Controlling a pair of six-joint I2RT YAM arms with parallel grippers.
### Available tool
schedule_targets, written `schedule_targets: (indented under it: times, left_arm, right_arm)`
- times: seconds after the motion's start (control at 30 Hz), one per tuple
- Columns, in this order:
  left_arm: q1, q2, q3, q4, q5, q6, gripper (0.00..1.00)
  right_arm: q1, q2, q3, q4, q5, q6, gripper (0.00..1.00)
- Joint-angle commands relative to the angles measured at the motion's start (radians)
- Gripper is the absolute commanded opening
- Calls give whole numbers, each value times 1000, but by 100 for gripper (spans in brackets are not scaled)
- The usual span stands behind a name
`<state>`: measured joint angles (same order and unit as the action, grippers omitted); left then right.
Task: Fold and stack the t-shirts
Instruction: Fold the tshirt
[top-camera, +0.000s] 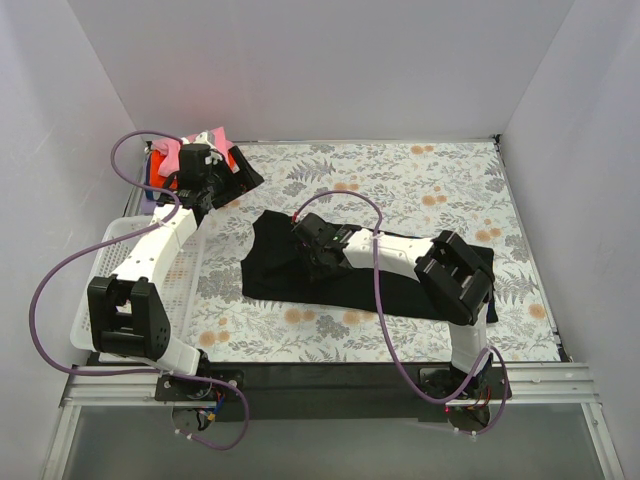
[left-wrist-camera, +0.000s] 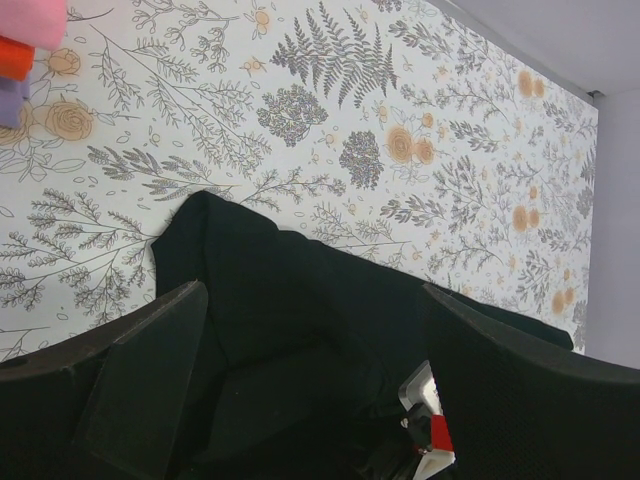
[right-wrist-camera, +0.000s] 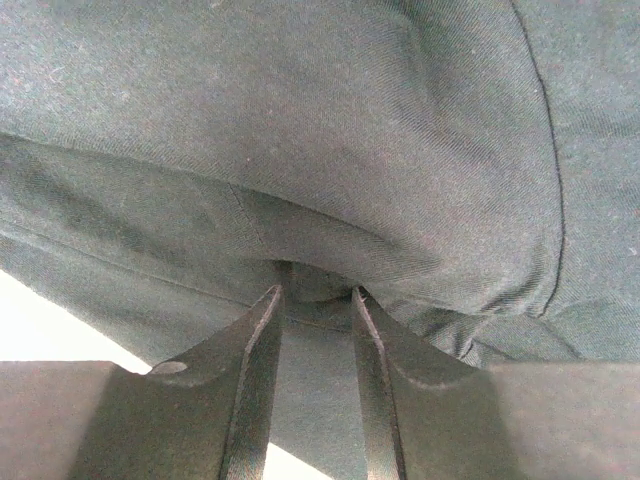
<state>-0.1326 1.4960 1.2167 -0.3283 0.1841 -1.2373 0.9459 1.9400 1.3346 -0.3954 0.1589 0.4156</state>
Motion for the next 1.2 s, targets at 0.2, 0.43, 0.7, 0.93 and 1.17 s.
schedule_targets:
  times: [0.2, 0.43, 0.7, 0.93, 1.17]
  left_arm:
    - [10, -26, -14, 18, 28, 1, 85]
    - [13, -26, -16, 20, 32, -1, 85]
    - [16, -17, -16, 20, 41, -2, 85]
    - [17, -6, -13, 17, 48, 2, 85]
    - [16, 10, -5, 5, 51, 12, 85]
  right_arm:
    - [10, 31, 48, -13, 30, 2, 23]
    - [10, 19, 57, -23, 36, -6, 6]
    - [11, -58, 80, -62, 59, -18, 1]
    - [11, -92, 64, -88, 39, -15, 1]
    - [10, -137, 32, -114, 7, -12, 1]
